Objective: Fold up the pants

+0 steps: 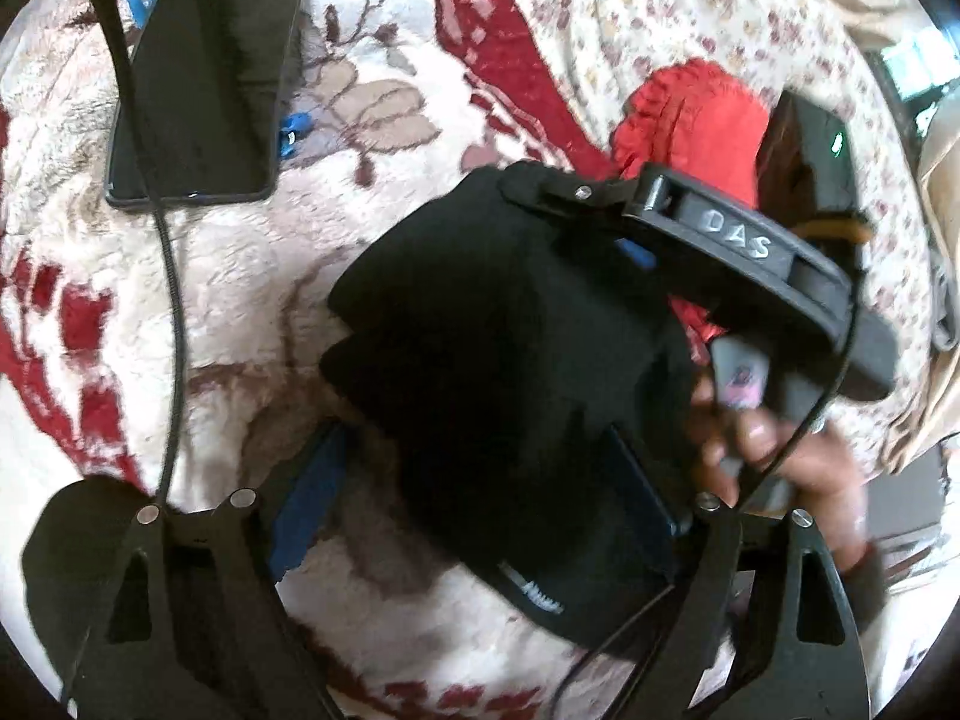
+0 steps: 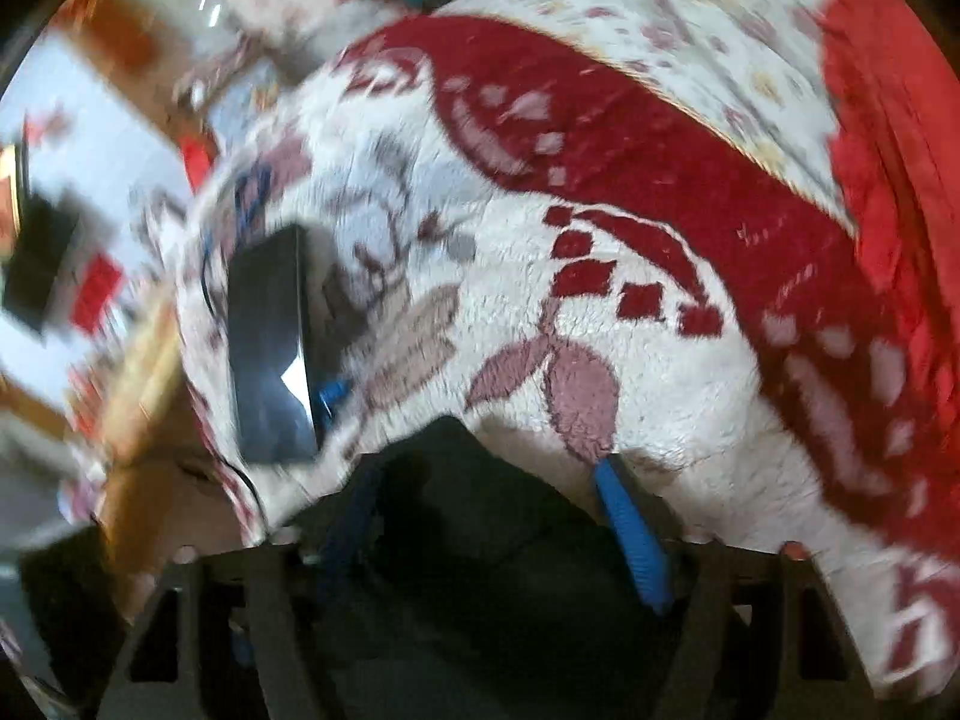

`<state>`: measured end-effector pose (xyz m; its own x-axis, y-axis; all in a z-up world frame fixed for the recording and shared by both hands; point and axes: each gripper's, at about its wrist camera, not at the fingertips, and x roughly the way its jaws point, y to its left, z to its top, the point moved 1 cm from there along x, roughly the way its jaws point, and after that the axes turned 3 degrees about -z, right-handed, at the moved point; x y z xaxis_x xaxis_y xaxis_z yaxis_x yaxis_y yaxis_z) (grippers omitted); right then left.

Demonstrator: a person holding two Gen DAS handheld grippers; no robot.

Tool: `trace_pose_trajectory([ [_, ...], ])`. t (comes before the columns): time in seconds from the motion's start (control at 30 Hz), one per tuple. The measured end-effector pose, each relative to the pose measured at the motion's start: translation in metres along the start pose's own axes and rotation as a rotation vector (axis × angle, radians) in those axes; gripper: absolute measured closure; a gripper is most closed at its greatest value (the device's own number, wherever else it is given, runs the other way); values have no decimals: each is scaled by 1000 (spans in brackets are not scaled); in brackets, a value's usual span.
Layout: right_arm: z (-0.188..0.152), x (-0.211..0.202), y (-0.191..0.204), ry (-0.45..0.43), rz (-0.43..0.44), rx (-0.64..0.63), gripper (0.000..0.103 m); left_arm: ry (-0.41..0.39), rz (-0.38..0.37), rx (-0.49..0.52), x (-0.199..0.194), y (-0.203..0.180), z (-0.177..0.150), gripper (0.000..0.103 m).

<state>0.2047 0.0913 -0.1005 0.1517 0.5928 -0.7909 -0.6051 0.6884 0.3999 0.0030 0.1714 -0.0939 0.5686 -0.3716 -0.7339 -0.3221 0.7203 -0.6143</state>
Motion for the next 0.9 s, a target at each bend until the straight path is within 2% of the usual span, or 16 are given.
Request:
trace_pose_trajectory([
  [0.03,-2,0,-3,-2,27,26,66,-6,-32,8,-1,-3,2,43],
  [0.07,-3,-3,-3,-10,32,37,69,4,-34,26,-1,-7,2,70],
  [0.1,-5,-8,0,-23,33,29,70,3,-27,55,-4,-12,2,82],
  [0.17,-8,-26,6,-61,45,9,72,-30,-53,123,-16,-25,-1,86],
  [0.27,-13,-76,7,-167,93,23,73,-80,-131,239,-42,-58,-10,87],
  [0.4,-35,-163,-8,-320,142,58,73,-119,-198,503,-66,-121,-39,86],
  [0.47,-60,-205,-23,-386,131,90,73,-96,-221,645,-64,-153,-63,86],
  [0.53,-90,-236,-41,-431,66,126,73,-28,-238,755,-48,-177,-90,86],
  [0.57,-108,-249,-54,-454,5,170,69,13,-243,788,-36,-185,-101,86],
  [0.6,-129,-259,-72,-467,-76,233,63,63,-251,817,-23,-191,-113,81],
  [0.63,-145,-264,-85,-467,-133,291,46,121,-260,835,-7,-196,-126,77],
  [0.67,-162,-269,-100,-466,-180,363,42,176,-264,842,7,-200,-135,71],
  [0.7,-182,-274,-116,-465,-198,445,42,234,-263,844,20,-202,-144,68],
  [0.77,-211,-279,-135,-463,-156,549,38,303,-274,850,31,-206,-156,63],
  [0.8,-222,-281,-141,-462,-139,581,36,310,-281,860,30,-208,-159,57],
  [0.9,-242,-281,-138,-461,-139,585,29,266,-315,899,8,-214,-153,49],
])
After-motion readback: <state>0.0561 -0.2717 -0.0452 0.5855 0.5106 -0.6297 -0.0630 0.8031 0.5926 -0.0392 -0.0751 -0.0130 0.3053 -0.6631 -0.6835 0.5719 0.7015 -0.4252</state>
